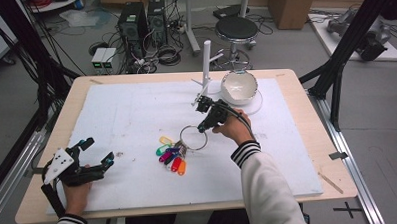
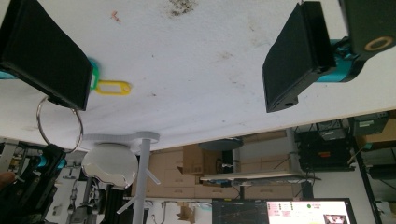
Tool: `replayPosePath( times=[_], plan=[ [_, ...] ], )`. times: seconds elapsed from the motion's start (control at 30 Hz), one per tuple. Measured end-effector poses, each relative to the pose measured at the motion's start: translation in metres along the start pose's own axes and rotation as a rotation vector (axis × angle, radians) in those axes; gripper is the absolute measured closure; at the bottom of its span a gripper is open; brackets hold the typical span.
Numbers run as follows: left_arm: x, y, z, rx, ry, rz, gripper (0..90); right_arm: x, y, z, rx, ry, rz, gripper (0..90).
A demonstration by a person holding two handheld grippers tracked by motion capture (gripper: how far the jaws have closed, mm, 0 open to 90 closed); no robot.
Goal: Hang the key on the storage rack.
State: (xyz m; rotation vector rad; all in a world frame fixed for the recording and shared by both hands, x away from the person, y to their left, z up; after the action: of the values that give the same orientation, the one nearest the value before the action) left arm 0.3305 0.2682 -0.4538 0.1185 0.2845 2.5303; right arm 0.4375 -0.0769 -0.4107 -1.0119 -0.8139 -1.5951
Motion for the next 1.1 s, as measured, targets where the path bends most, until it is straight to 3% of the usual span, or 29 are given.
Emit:
replayPosePath(
  times=[0.27, 0.67, 1.1],
  plan=[
    [0.0, 0.0, 0.0, -0.001, 0.0, 0.001, 9.1, 0.02, 0.012, -0.01, -0.033, 0.102, -0.06, 88.2],
    [0.0, 0.0, 0.0, -0.001, -0.001, 0.001, 9.1, 0.053, 0.032, -0.011, -0.098, 0.333, -0.197, 88.3],
    [-0.001, 0.0, 0.0, 0.004, -0.003, 0.001, 9.1, 0.068, 0.046, -0.008, -0.123, 0.467, -0.288, 88.2]
  ],
)
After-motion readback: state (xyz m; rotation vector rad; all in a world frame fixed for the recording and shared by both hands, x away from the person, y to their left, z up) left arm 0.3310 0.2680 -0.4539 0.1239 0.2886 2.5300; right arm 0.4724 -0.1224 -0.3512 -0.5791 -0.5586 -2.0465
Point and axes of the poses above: each handheld gripper's, and its own axes: x roughly backward along the jaws, z roughly out of its top, y roughly to its right, the point moved 7 cm from there along -x, roughly forward along the jaws, and after that the axes turned 13 degrees about x, right-handed, at the moved point
